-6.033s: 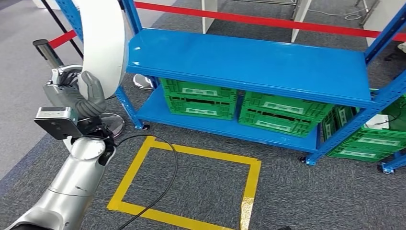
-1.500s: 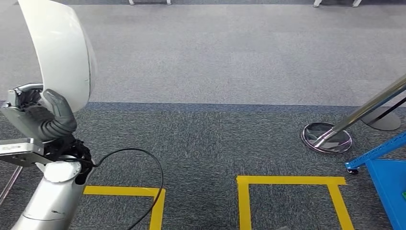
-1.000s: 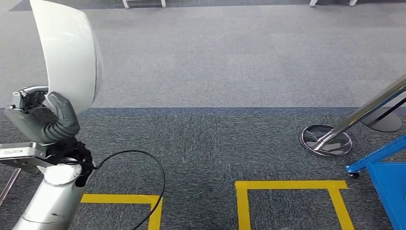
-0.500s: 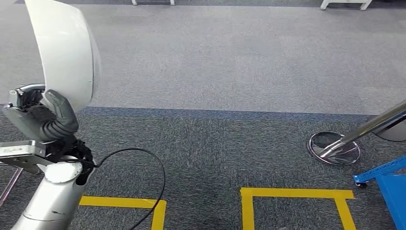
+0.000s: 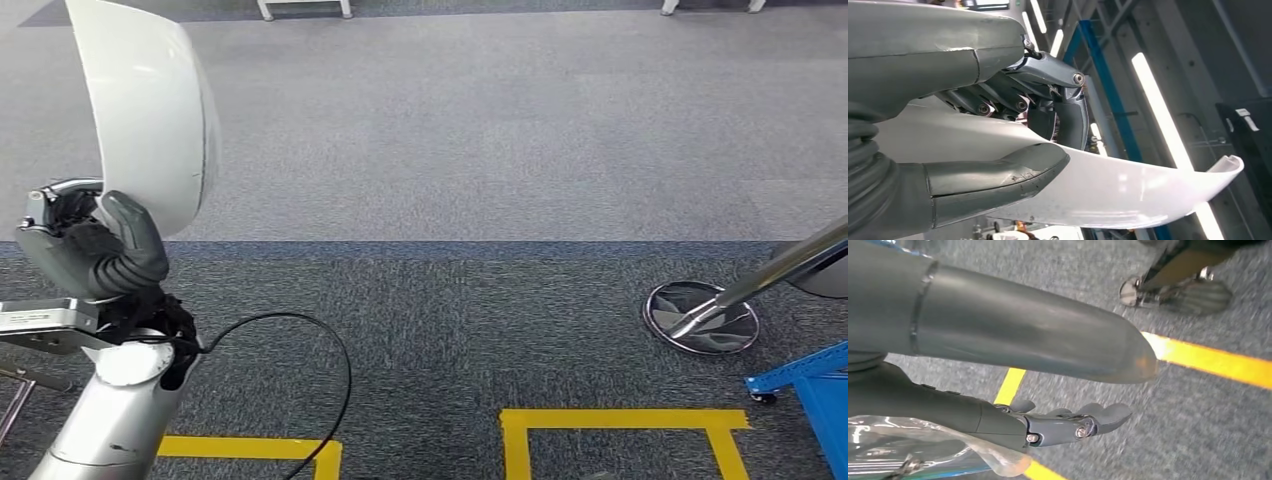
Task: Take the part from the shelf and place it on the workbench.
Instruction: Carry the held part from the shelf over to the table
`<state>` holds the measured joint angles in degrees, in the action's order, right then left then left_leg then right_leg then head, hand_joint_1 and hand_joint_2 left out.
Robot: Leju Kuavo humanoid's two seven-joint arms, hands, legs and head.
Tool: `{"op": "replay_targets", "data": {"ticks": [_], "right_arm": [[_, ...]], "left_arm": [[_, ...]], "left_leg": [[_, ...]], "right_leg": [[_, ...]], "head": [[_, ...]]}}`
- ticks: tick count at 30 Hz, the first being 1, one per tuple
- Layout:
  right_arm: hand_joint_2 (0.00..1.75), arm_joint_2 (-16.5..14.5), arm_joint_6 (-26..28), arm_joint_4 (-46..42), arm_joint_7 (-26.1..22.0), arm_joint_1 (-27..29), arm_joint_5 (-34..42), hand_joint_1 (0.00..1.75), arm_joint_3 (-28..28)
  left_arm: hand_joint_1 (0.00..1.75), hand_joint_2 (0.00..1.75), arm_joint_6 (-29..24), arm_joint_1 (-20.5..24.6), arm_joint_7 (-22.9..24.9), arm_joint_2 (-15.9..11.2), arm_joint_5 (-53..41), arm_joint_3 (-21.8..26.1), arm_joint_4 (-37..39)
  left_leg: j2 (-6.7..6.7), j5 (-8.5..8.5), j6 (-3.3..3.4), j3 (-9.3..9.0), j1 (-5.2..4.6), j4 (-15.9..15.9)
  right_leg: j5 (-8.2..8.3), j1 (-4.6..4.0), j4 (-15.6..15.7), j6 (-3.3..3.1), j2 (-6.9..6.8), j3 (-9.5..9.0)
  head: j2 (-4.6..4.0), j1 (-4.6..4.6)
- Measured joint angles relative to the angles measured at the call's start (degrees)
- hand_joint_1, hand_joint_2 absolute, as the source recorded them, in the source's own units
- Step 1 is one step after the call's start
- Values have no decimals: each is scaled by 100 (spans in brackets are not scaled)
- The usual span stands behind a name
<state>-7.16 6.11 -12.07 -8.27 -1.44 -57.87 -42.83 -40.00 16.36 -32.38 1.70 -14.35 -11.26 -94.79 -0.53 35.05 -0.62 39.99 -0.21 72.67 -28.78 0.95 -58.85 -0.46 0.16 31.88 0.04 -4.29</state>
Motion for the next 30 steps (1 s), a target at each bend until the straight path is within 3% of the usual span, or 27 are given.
{"op": "replay_targets", "data": {"ticks": [3,4,5,8,9,12,13,14,15,17,19,20,22,24,28,29,30], "right_arm": [[0,-5,2,1,2,4,-31,0,-1],[0,-8,3,1,2,-2,-41,0,-1],[0,-10,4,1,0,-7,-48,0,-1],[0,-10,5,1,-8,-18,-66,0,-1],[0,-10,6,1,-9,-25,-72,0,-1],[0,-10,5,1,-12,-34,-88,0,2],[0,-10,5,1,-12,-28,-93,0,2],[0,-10,5,1,-12,-22,-99,0,2],[0,-10,5,0,-13,-18,-105,0,2],[0,-9,7,0,-15,-16,-122,0,2],[0,-8,9,0,-19,-13,-139,0,2],[0,-8,9,0,-21,-9,-146,0,2],[0,-11,9,0,-26,-6,-153,0,2],[0,-18,9,0,-37,-11,-155,0,2],[0,-19,13,0,-51,-5,-155,0,0],[0,-19,12,0,-52,-6,-155,0,-1],[0,-19,11,0,-53,-8,-156,0,0]], "left_arm": [[175,175,-1,-5,-66,20,-92,36,3],[175,175,-1,-8,-80,31,-110,47,5],[175,175,-1,-9,-86,44,-122,55,8],[175,175,0,6,-88,92,-131,75,5],[175,175,0,16,-90,110,-133,84,4],[175,175,0,23,-98,156,-134,107,4],[175,175,0,18,-100,164,-134,112,5],[175,175,0,13,-102,169,-134,116,5],[175,175,0,9,-104,171,-134,122,6],[175,175,-1,5,-108,177,-134,136,7],[175,175,-2,6,-112,192,-133,146,7],[175,175,-2,6,-114,199,-133,151,7],[175,175,-2,1,-120,206,-131,161,6],[175,175,-2,0,-131,205,-130,169,5],[175,175,-2,-21,-143,206,-126,181,6],[175,175,-2,-31,-143,205,-126,187,7],[175,175,-2,-36,-143,204,-126,193,7]], "left_leg": [[1,-919,90,-142,-19,-1015],[3,-1104,118,-168,-32,-1214],[1,-1160,137,-169,-48,-1294],[-9,-1174,195,-249,-44,-1363],[-6,-1168,224,-284,-33,-1395],[2,-1127,300,-327,-34,-1418],[-3,-1113,312,-333,-40,-1417],[-25,-1100,314,-343,-43,-1415],[-55,-1085,308,-359,-43,-1412],[-131,-1053,270,-387,-39,-1392],[-199,-1031,218,-375,-48,-1350],[-239,-1033,189,-362,-49,-1341],[-321,-1051,136,-349,-39,-1345],[-274,-937,80,-287,-39,-1199],[-38,-320,-29,258,14,71],[-22,-302,-41,319,28,218],[-3,-395,-45,269,37,134]], "right_leg": [[-146,-14,-4,37,23,-171],[-188,-18,-8,69,31,-184],[-223,-20,-11,105,37,-184],[-345,-7,-36,203,29,-185],[-445,-7,-179,222,26,-126],[-891,-9,-1198,257,20,455],[-946,-8,-1483,266,20,655],[-884,-8,-1578,271,20,767],[-712,-6,-1455,272,25,768],[-237,12,-737,264,126,513],[-4,30,-173,240,264,254],[5,27,-76,221,297,196],[15,18,-49,172,216,158],[31,35,-18,110,115,128],[9,30,-2,37,-111,90],[2,27,-2,35,-167,85],[-7,26,-3,39,-225,75]], "head": [[0,2],[0,2],[0,3],[0,5],[0,11],[0,28],[0,29],[0,29],[0,31],[0,32],[0,27],[0,26],[0,27],[0,10],[0,-20],[0,-22],[0,-23]]}}
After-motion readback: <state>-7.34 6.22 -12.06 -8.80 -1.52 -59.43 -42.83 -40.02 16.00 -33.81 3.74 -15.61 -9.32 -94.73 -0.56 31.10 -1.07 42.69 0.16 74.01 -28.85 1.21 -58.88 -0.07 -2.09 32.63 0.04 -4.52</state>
